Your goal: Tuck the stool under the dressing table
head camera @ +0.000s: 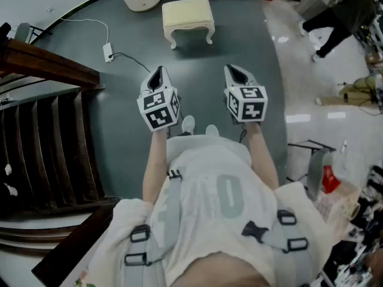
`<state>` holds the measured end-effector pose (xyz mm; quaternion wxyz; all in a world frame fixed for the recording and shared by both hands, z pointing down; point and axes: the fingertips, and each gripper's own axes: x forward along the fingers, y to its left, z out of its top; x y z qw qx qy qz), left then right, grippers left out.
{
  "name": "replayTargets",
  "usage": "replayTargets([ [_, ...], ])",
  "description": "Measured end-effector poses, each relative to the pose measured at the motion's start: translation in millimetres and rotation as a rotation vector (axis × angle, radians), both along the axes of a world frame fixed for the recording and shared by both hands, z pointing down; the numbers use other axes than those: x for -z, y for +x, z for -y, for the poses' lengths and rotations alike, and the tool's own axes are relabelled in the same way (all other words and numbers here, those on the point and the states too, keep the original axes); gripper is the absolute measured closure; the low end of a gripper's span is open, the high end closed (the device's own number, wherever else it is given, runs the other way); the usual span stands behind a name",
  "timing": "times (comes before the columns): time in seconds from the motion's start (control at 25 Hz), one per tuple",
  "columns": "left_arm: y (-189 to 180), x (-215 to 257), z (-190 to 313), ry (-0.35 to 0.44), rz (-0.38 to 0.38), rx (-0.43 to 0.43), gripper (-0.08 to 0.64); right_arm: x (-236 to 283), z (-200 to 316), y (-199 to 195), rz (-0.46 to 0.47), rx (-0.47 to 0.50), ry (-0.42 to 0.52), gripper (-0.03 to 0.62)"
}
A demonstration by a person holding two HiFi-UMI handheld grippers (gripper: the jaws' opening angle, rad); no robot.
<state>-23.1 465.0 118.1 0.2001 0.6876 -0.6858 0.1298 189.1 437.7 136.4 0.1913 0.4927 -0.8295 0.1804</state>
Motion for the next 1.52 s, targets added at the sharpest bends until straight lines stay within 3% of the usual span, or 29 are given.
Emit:
replayTargets([
  [0.64, 16, -7, 1, 0.008, -0.03, 0.042, 0.555, -15, 4, 18, 0.066, 0.029, -0.039, 0.589],
  [0.92, 18, -28, 11, -0.004, -0.097, 0.101, 0.555, -39, 11, 29, 0.058, 0.073, -0.095, 0.589],
  [1.32, -23, -30, 106, 0.048, -0.152, 0.145, 0.555, -46, 96, 14, 0.03, 0.08, -0.067, 0.589],
  [1.52, -46, -27, 178, 0.066, -0.149, 0.119, 0.555, -49, 170, -7, 0.021, 0.054, -0.077, 0.589],
])
